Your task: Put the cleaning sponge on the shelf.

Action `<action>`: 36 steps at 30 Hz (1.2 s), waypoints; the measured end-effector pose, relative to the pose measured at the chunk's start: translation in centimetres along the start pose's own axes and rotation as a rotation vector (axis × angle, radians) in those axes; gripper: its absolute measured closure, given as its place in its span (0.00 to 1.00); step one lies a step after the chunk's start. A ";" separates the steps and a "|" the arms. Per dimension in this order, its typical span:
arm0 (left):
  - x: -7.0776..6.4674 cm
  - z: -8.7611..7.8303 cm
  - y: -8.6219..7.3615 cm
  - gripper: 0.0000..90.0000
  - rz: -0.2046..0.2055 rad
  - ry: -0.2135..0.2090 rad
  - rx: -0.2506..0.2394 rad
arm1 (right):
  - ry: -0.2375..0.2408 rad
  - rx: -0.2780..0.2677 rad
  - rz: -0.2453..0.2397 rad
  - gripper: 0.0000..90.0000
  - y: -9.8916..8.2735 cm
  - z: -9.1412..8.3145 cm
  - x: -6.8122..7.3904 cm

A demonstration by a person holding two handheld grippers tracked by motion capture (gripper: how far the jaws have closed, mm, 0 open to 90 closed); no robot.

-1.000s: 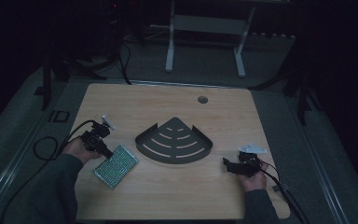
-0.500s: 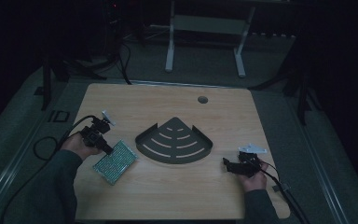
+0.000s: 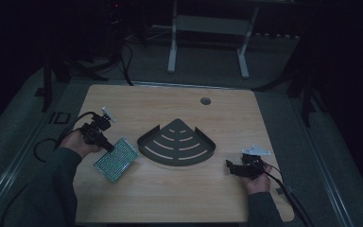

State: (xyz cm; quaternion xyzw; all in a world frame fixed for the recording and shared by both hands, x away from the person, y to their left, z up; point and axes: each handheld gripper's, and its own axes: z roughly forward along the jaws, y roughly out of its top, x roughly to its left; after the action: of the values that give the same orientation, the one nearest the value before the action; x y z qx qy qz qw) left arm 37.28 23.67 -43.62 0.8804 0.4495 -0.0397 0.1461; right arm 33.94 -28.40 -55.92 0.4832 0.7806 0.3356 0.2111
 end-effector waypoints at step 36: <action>-0.5 -2.3 2.9 1.00 0.034 0.035 0.005 | 0.001 0.000 -0.001 0.20 0.0 0.0 0.0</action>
State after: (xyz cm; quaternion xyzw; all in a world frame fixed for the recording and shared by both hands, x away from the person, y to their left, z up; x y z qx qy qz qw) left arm 39.19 22.36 -40.65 0.8887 0.4370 -0.0232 0.1366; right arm 33.96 -28.40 -55.92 0.4827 0.7808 0.3358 0.2110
